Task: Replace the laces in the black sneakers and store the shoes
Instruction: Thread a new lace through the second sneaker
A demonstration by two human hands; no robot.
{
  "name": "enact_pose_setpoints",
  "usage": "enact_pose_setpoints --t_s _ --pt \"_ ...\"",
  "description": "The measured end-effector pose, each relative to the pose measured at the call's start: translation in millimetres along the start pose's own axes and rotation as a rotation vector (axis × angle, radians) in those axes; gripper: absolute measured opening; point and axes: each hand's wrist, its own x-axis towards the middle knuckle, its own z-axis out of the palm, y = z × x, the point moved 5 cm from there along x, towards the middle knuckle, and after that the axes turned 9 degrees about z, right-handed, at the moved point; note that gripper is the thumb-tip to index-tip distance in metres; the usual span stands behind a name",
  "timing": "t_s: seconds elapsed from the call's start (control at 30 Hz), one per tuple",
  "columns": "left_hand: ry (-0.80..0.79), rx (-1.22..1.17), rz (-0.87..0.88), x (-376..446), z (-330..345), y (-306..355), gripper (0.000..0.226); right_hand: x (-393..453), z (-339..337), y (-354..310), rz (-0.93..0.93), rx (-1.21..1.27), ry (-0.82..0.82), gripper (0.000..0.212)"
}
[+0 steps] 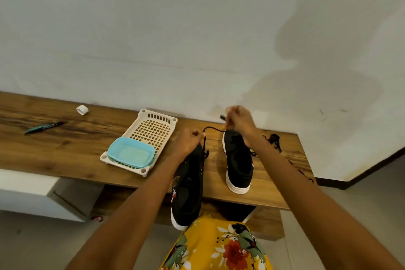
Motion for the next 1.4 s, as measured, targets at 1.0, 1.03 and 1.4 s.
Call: enact_pose_setpoints --t_s 1.0,1.03,1.4 --pt "-0.025 0.178 0.062 -6.9 -12.2 -27.5 0.017 -46.6 79.4 96.1 0.140 -0.440 -0.160 0.015" --pt "-0.019 0.165 0.058 -5.9 -10.9 -30.6 0.017 -45.4 83.4 101.5 0.129 -0.431 -0.133 0.015" --pt "-0.116 -0.072 0.054 4.7 -3.4 -40.9 0.016 -19.3 85.3 119.7 0.131 -0.283 -0.010 0.011"
